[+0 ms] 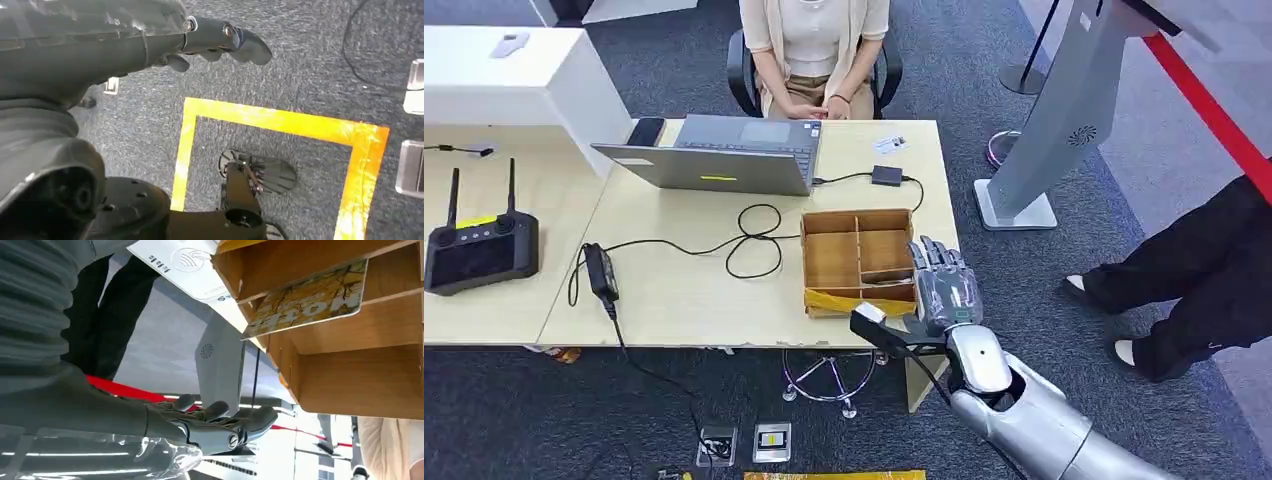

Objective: Pass the card to the sensor for recognition and then transmit it.

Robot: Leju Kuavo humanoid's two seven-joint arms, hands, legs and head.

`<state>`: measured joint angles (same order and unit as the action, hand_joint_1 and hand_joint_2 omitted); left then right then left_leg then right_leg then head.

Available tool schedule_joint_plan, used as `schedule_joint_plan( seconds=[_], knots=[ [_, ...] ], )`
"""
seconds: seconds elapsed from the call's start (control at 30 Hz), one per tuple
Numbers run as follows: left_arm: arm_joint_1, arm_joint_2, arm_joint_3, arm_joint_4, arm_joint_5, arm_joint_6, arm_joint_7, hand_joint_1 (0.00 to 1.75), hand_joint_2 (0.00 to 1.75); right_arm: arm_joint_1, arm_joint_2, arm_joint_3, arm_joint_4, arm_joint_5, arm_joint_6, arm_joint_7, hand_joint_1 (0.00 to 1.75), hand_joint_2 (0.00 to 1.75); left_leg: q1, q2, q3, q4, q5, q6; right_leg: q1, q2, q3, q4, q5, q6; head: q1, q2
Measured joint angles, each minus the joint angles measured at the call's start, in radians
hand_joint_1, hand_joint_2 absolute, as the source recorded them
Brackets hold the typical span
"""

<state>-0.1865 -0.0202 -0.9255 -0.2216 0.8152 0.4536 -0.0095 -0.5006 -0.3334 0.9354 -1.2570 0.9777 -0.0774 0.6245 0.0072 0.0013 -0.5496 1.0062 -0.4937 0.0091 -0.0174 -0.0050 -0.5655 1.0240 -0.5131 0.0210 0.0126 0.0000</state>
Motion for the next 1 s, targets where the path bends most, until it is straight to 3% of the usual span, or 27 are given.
schedule_joint_plan(
  seconds=[0.37,0.87,1.0],
  knots=[
    [-0.018,-0.005,-0.021,-0.002,-0.021,-0.006,0.017,0.00,0.00,0.004,0.003,-0.015,0.001,0.013,0.008,-0.014,0.00,1.75,0.000,0.000,0.000,0.000,0.000,0.000,0.000,0.000,0.000,0.000,0.000,0.000,0.000,0.000],
    [-0.030,-0.009,-0.023,-0.002,-0.031,-0.010,0.024,0.00,0.00,0.005,0.049,-0.014,0.009,0.035,0.017,-0.050,0.00,1.75,0.000,0.000,0.000,0.000,0.000,0.000,0.000,0.000,0.000,0.000,0.000,0.000,0.000,0.000],
    [-0.030,-0.012,-0.022,-0.002,-0.009,0.008,-0.006,0.00,0.00,0.005,0.052,-0.014,0.017,0.033,0.022,-0.057,0.00,1.75,0.000,0.000,0.000,0.000,0.000,0.000,0.000,0.000,0.000,0.000,0.000,0.000,0.000,0.000]
  ],
)
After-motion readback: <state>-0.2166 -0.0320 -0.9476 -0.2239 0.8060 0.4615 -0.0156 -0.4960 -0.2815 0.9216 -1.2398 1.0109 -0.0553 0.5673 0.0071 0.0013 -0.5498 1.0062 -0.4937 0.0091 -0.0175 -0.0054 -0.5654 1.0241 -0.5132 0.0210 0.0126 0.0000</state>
